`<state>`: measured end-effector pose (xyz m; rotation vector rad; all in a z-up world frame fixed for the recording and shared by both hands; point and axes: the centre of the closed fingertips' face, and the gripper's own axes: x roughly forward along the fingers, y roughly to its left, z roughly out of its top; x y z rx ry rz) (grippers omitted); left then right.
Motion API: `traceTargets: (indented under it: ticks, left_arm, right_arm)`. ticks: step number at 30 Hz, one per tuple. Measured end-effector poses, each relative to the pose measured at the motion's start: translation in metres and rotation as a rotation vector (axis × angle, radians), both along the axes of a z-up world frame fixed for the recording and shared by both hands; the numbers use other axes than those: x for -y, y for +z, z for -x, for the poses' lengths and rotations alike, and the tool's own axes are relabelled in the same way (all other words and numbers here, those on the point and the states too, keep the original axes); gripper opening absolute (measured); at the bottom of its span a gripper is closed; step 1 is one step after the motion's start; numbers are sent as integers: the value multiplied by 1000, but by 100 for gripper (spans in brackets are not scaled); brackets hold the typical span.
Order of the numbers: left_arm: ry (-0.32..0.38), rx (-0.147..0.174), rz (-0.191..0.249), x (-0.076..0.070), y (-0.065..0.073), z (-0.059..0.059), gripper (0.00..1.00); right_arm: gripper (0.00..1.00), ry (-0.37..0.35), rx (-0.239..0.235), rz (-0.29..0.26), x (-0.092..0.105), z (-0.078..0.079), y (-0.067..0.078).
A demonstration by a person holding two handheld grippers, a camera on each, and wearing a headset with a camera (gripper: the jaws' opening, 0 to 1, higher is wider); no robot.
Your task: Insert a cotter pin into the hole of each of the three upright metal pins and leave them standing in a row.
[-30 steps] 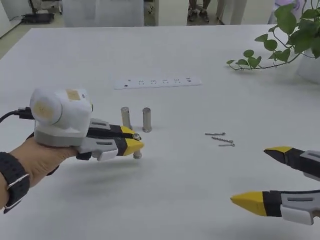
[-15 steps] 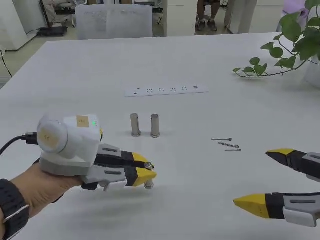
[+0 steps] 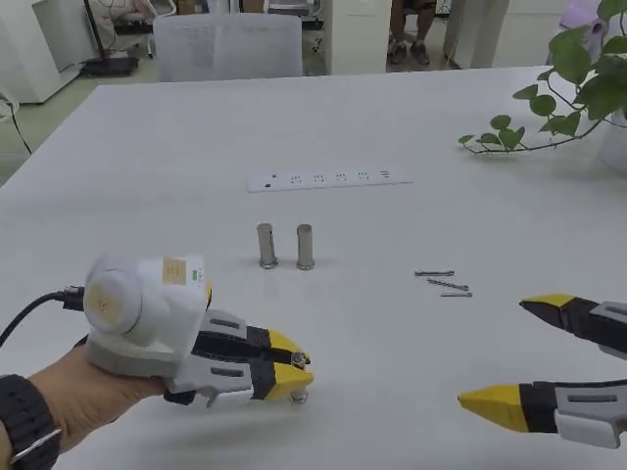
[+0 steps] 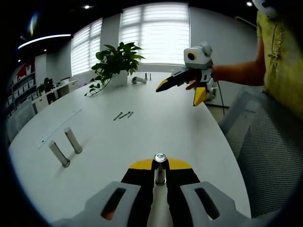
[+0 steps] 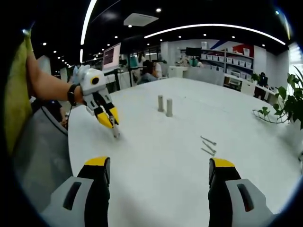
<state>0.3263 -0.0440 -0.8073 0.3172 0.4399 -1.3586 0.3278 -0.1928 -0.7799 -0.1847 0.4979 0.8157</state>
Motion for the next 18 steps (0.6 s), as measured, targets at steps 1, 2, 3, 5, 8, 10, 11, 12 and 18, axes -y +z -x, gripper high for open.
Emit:
traceTargets:
  ticks: [1,2,3,5,8,10,11,12,18]
  left_arm:
    - [-2,1,1,0,0,0,7]
    - [-3,2,3,-1,-1,0,7]
    - [-3,3,5,0,-1,-1,7]
    - [-6,4,2,0,-3,-1,7]
    - [-9,4,0,0,-5,0,7]
    - [-9,1,-1,1,-7,0,7]
    - [-8,0,-2,1,-8,-1,7]
    - [-9,-2,-2,1,-8,0,7]
    - [-15,-5,3,2,-11,1,7]
  right_arm:
    - [87,1,0,0,-1,0,0]
    - [87,2,-1,-3,-2,0,0]
    - [87,3,-1,-2,-2,-1,0]
    - [87,5,-3,-1,-3,-1,-1]
    - [87,10,-7,0,-5,-1,-2]
    - [87,10,-7,0,-5,-1,-2]
    - [87,10,-8,1,-5,-1,-2]
    - [87,11,-9,1,-5,-1,-2]
    - [87,12,-10,2,-5,-2,-3]
